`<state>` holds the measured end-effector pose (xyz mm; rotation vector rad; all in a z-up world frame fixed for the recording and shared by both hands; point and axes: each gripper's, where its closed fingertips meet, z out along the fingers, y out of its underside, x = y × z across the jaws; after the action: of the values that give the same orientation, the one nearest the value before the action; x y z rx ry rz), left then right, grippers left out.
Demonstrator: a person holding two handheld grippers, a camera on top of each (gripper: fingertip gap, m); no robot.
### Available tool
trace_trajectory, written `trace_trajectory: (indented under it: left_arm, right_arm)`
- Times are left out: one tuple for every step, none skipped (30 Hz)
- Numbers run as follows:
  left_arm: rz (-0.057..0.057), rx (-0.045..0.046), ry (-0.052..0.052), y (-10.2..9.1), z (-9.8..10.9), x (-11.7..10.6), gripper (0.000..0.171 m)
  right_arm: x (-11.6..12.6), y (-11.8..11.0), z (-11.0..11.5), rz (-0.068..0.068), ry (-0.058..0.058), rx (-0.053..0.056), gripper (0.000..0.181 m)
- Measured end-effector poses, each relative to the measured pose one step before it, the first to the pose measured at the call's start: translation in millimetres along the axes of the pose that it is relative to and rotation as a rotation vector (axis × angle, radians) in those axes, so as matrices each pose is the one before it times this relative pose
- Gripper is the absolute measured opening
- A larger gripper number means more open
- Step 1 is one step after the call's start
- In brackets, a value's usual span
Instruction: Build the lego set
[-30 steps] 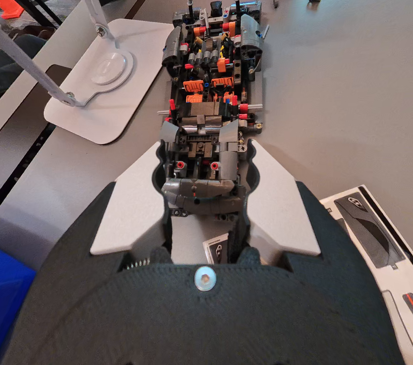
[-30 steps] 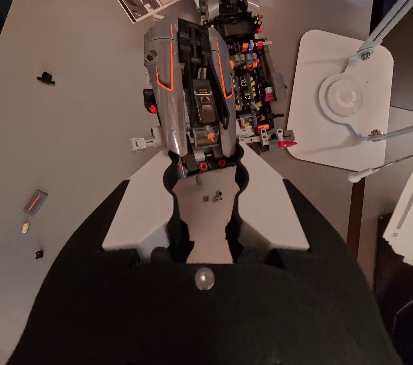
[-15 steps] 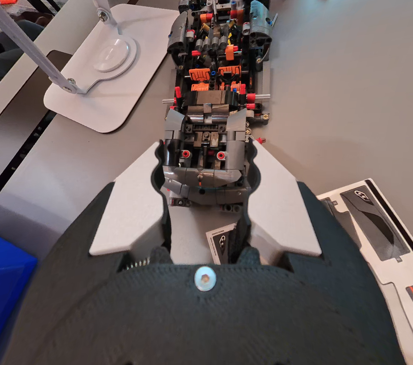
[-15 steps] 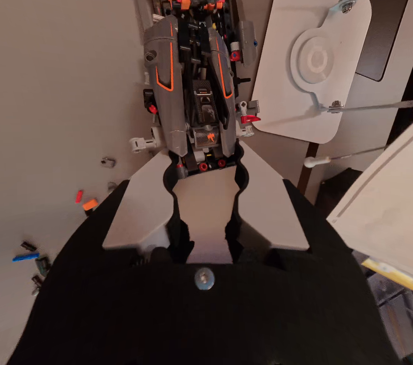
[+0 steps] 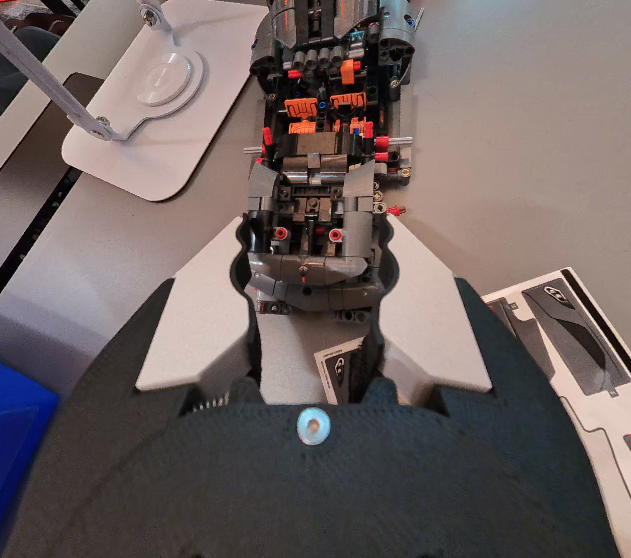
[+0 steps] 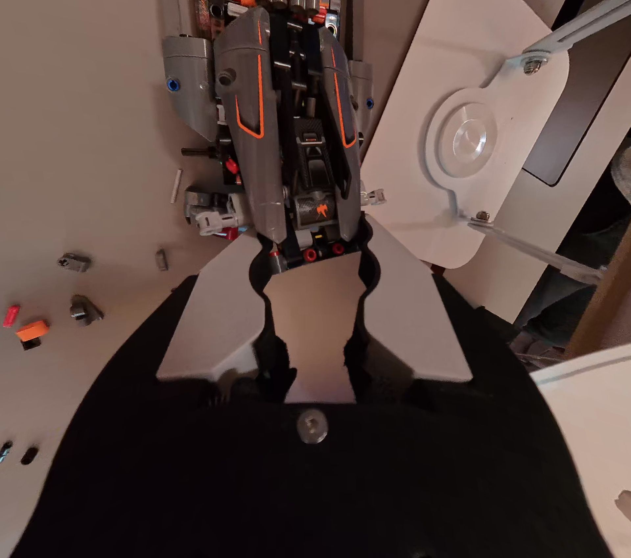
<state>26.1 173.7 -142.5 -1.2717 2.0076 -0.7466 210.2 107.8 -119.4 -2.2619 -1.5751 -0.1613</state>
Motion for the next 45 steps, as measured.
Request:
trace_trajectory:
  left_arm:
    - [0.0005, -0.00036, -0.0001, 0.07, -0.09, 0.07, 0.073]
    - [0.0004, -0.00016, -0.0002, -0.03, 0.07, -0.09, 0.073]
    - [0.0009, -0.00101, -0.0004, 0.09, 0.09, 0.05, 0.073]
    - [0.0009, -0.00102, -0.0006, 0.03, 0.17, 0.0, 0.074]
    - [0.001, -0.00056, -0.0007, -0.05, 0.06, -0.01, 0.074]
    - [0.0005, -0.00057, -0.0008, 0.06, 0.11, -0.06, 0.074]
    - [-0.0007, 0.00041, 0.0003, -0.06, 0.03, 0.1, 0.074]
    - [-0.0007, 0.0004, 0.0002, -0.02, 0.02, -0.02, 0.074]
    - [-0.0007, 0.00078, -0.0002, 0.02, -0.05, -0.13, 0.074]
    - [-0.0008, 0.00055, -0.0001, 0.04, 0.0, -0.24, 0.074]
    - [-0.0008, 0.00048, 0.0004, 0.04, 0.09, 0.04, 0.074]
    - [-0.0008, 0.00065, 0.0002, 0.0, 0.16, -0.11, 0.074]
    - [-0.0002, 0.00003, -0.0002, 0.13, 0.19, -0.1, 0.074]
    - [-0.0003, 0.00018, -0.0002, 0.09, 0.06, -0.07, 0.074]
    - [-0.0011, 0.00077, 0.0006, -0.11, -0.03, -0.04, 0.074]
    - [-0.0007, 0.00067, 0.0008, -0.06, 0.03, 0.07, 0.074]
    - [0.0001, 0.00008, -0.0001, 0.1, 0.06, -0.09, 0.074]
    - [0.0001, -0.00014, -0.0002, 0.06, -0.02, -0.12, 0.074]
    - [-0.0005, 0.00044, 0.0006, -0.02, 0.02, 0.04, 0.074]
    - [0.0001, -0.0002, 0.0, 0.06, -0.03, -0.09, 0.074]
    - [0.0008, -0.00082, -0.0004, 0.15, 0.02, 0.0, 0.074]
    - [0.0004, -0.0003, 0.0002, -0.07, -0.07, 0.07, 0.074]
    - [0.0005, -0.00056, 0.0001, 0.06, 0.11, 0.06, 0.074]
    - [0.0006, -0.00058, -0.0001, -0.01, 0.05, 0.01, 0.074]
    - [0.0, -0.00019, 0.0004, 0.03, -0.01, 0.05, 0.074]
    - [0.0002, -0.00001, 0.0003, -0.09, 0.09, 0.09, 0.074]
    - [0.0003, 0.00028, 0.0003, -0.04, 0.02, 0.02, 0.074]
    - [-0.0001, 0.00009, 0.0005, 0.01, 0.15, 0.06, 0.074]
    - [0.0001, -0.00026, 0.0002, 0.04, -0.02, 0.02, 0.074]
    - [0.0008, -0.00053, -0.0003, 0.04, -0.02, 0.0, 0.075]
    - [0.0003, -0.00013, 0.0, -0.06, -0.07, -0.04, 0.075]
    - [-0.0006, -0.00007, 0.0003, 0.05, -0.02, -0.01, 0.074]
    - [0.0003, -0.00043, -0.0001, 0.0, 0.05, -0.07, 0.075]
    - [0.0003, -0.00151, -0.0013, 0.19, 0.05, -0.12, 0.075]
    - [-0.003, -0.00356, -0.0015, 0.66, 0.04, -0.51, 0.075]
    - [-0.0035, -0.00121, 0.0003, 0.24, 0.01, -0.24, 0.075]
    - [-0.0007, 0.00123, 0.0015, -0.04, -0.31, 0.04, 0.075]
    - [-0.0001, 0.00032, 0.0015, 0.03, -0.21, 0.18, 0.075]
    - [-0.0023, 0.00077, 0.0017, 0.08, -0.21, 0.07, 0.075]
    - [-0.007, -0.00347, 0.0006, 0.66, 0.01, -0.35, 0.076]
    - [-0.0064, -0.00946, -0.0005, 1.76, 0.11, -0.74, 0.077]
    - [-0.001, -0.01115, -0.0012, 2.35, 0.58, -0.52, 0.077]
    - [0.0011, -0.00655, 0.0, 1.53, 0.69, -0.1, 0.078]
    - [-0.0008, 0.0001, 0.0019, 0.21, 0.55, 0.24, 0.078]
    - [-0.0005, 0.00214, 0.0013, -0.47, 0.17, 0.27, 0.079]
  right_arm:
    - [0.36, 0.47, 0.82, -0.0036, 0.005, 0.0049, 0.048]
    - [-0.06, 1.11, 0.98, -0.008, 0.006, 0.0009, 0.049]
    - [-0.17, 1.22, 1.13, -0.0118, 0.0089, -0.0015, 0.049]
    - [-0.71, 1.54, 1.54, -0.0008, 0.0012, -0.0039, 0.049]
    - [-0.63, 1.74, 1.7, 0.0007, 0.0008, -0.0035, 0.05]
    - [-0.44, 1.38, 1.77, -0.0035, 0.0049, -0.0001, 0.05]
    - [-0.68, 1.04, 1.79, -0.0009, 0.0033, 0.0024, 0.05]
    - [-1.04, 1.36, 1.95, 0.0019, -0.0005, 0.0024, 0.05]
    - [-0.53, 0.72, 1.49, 0.0058, 0.0015, 0.0044, 0.05]
    - [-0.05, 0.71, 1.14, 0.0005, 0.0065, 0.0007, 0.05]
    - [-0.35, 0.87, 0.95, -0.0033, 0.006, -0.0044, 0.051]
    - [-0.61, 1.06, 1.05, 0.0, 0.0019, -0.0063, 0.051]
    - [-0.3, 0.59, 1.1, 0.0025, 0.0029, -0.0026, 0.051]
    - [-0.01, -0.21, 0.31, 0.0021, 0.0046, 0.0037, 0.051]
    - [-0.39, -0.2, 0.21, 0.0077, 0.0003, 0.0034, 0.051]
    - [-1.33, 0.07, -0.02, 0.0183, -0.0088, -0.0001, 0.052]
    - [-0.34, -0.2, -0.38, 0.0099, -0.004, 0.0, 0.052]
    - [-0.26, -0.02, -0.08, -0.0023, 0.0006, -0.0037, 0.053]
    - [-0.39, 0.51, 0.45, -0.0042, 0.0014, -0.0087, 0.055]
    - [0.07, 0.66, 0.51, -0.0042, 0.0051, -0.0111, 0.055]
    - [0.5, 0.34, 0.26, -0.0058, 0.008, -0.0067, 0.056]
    - [-0.1, 0.57, -0.26, -0.003, 0.0031, -0.0072, 0.056]
    - [-0.43, -0.05, -0.92, 0.0007, -0.0016, -0.0026, 0.056]
    - [-0.65, -0.44, -1.09, 0.0035, -0.0045, 0.0012, 0.056]
    - [-0.76, -0.61, -1.15, 0.005, -0.0058, 0.0025, 0.055]
    - [-1.23, -0.47, -0.89, 0.0078, -0.01, 0.0015, 0.055]
    - [-1.55, 0.01, -0.55, 0.0101, -0.0132, -0.0034, 0.056]
    - [-0.32, 0.78, -0.63, 0.008, -0.0057, -0.0096, 0.059]
    - [0.21, 1.04, -1.16, 0.0056, -0.0013, -0.0109, 0.061]
    - [-0.22, 0.05, -1.71, -0.0042, -0.0012, -0.0046, 0.062]
    - [-0.21, -0.58, -2.08, -0.0078, 0.0006, 0.0004, 0.062]
    - [-1.12, -0.49, -2.0, 0.0002, -0.0067, 0.0, 0.061]
    - [-0.92, 0.15, -1.51, 0.0026, -0.0059, -0.0028, 0.06]
    - [-0.44, 1.2, -1.2, -0.0023, -0.0009, -0.0089, 0.06]
    - [-0.37, 1.64, -1.09, -0.0027, 0.0014, -0.0096, 0.061]
    - [-1.13, 1.86, -0.55, 0.0035, -0.0052, -0.0105, 0.062]
    - [-1.98, 0.79, -0.57, 0.0099, -0.0118, -0.0022, 0.065]
    - [-1.52, -0.01, -1.01, 0.01, -0.0077, 0.0066, 0.065]
    - [-1.23, 0.41, -1.06, 0.0103, -0.005, 0.0076, 0.063]
    - [-0.89, 0.74, -0.92, 0.0152, -0.0028, 0.0079, 0.064]
    - [-0.53, 0.63, -0.88, 0.0167, -0.0008, 0.0104, 0.065]
    - [-0.92, 0.67, -1.01, 0.0181, -0.0033, 0.0135, 0.066]
    - [-0.55, 0.88, -0.48, 0.0236, -0.0046, 0.0128, 0.068]
    - [-0.3, 0.79, 0.2, 0.0235, -0.0058, 0.0122, 0.072]
    - [-0.56, -0.05, 0.73, 0.0181, -0.0082, 0.0163, 0.073]
